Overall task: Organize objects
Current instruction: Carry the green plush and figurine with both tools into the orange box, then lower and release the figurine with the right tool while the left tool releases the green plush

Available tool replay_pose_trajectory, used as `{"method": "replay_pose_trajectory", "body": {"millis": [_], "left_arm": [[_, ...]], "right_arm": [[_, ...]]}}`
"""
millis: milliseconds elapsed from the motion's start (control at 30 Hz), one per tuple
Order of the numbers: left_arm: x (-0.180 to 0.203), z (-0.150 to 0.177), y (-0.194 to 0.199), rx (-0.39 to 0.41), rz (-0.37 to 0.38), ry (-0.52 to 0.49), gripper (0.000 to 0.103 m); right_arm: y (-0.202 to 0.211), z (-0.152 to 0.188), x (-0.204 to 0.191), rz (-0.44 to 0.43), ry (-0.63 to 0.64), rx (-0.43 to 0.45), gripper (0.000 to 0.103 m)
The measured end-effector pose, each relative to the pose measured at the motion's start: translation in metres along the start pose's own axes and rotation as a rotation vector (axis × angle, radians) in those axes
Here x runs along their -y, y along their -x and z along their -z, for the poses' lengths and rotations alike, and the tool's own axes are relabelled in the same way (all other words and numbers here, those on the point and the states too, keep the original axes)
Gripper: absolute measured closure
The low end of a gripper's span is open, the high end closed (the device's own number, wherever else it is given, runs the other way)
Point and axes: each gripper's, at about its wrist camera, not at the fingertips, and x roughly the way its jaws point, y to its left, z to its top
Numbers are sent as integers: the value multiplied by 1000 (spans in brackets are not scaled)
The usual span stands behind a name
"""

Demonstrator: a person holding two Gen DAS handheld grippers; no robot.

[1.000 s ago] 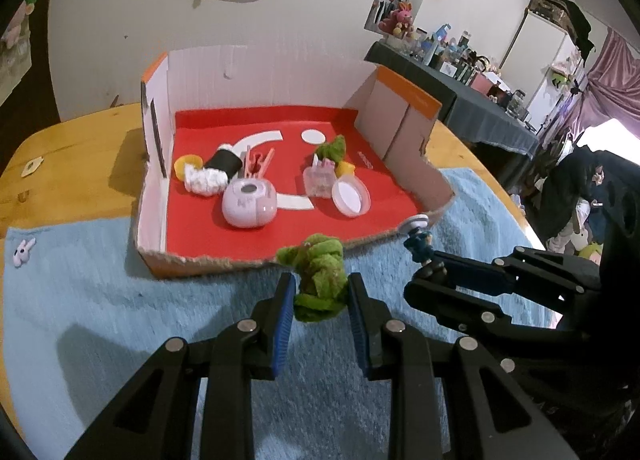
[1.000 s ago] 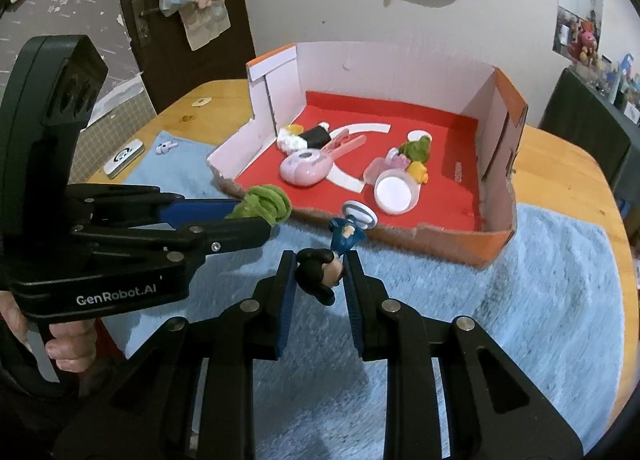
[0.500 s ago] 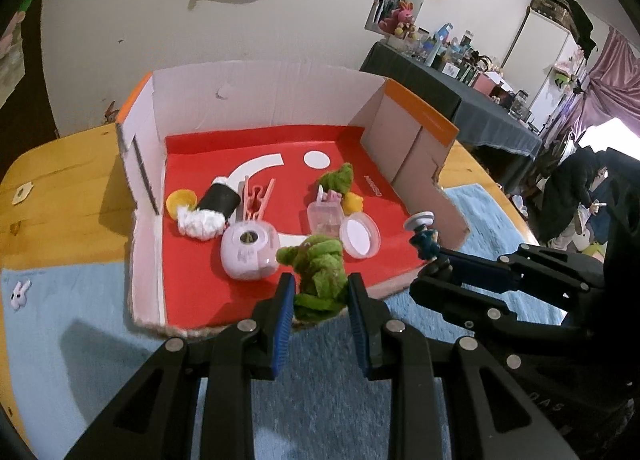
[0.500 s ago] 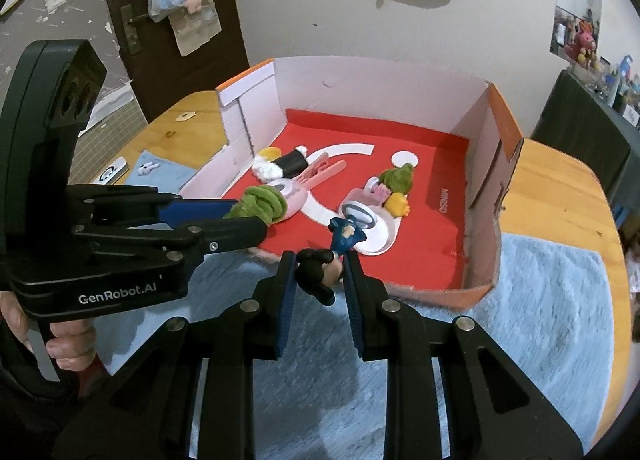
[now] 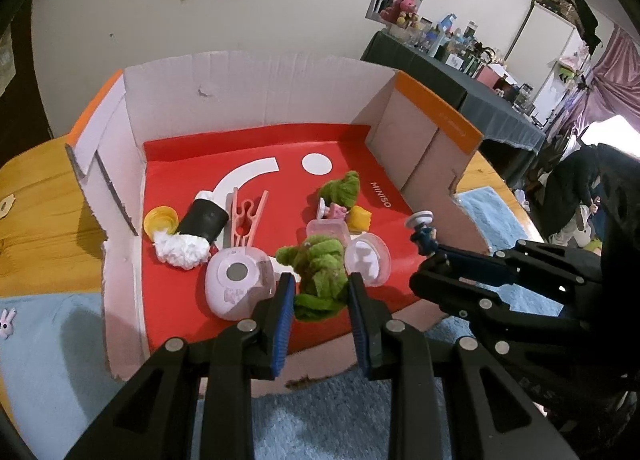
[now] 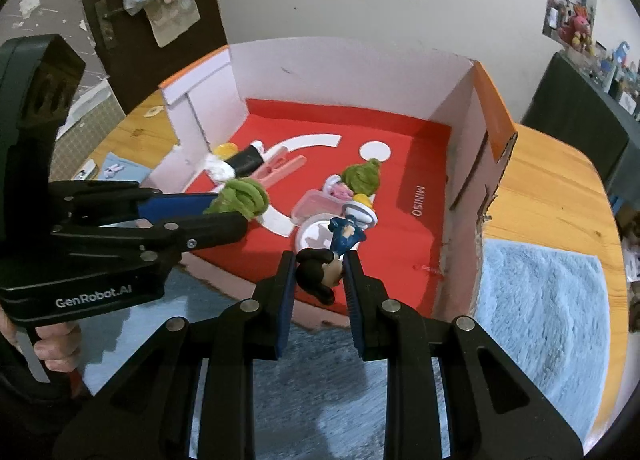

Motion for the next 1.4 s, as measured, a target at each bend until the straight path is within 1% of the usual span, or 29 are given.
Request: {"method": "replay_pose_trajectory", "body": {"millis": [400, 700, 767, 933, 1233, 1400], "left_arm": [[2, -2, -26, -54, -30, -19, 75], [-5, -2, -33, -68, -59, -9, 75], [-6, -2, -34, -69, -73, -10, 75], [-11, -4, -34, -70, -71, 0, 75], [-5, -5, -41, -83, -78, -17, 75], [-3, -4, -47, -99, -77, -18, 75]], "right_arm": [[-27, -2, 15, 47, -13, -72, 81], [-36, -4, 14, 67, 11, -106, 81], [-40, -4, 12, 62, 17, -119, 81], [-46, -6, 7, 45, 27, -130, 81], [-55, -9, 10, -15, -11, -149, 81], [-57, -9, 11, -32, -20, -153, 81]]}}
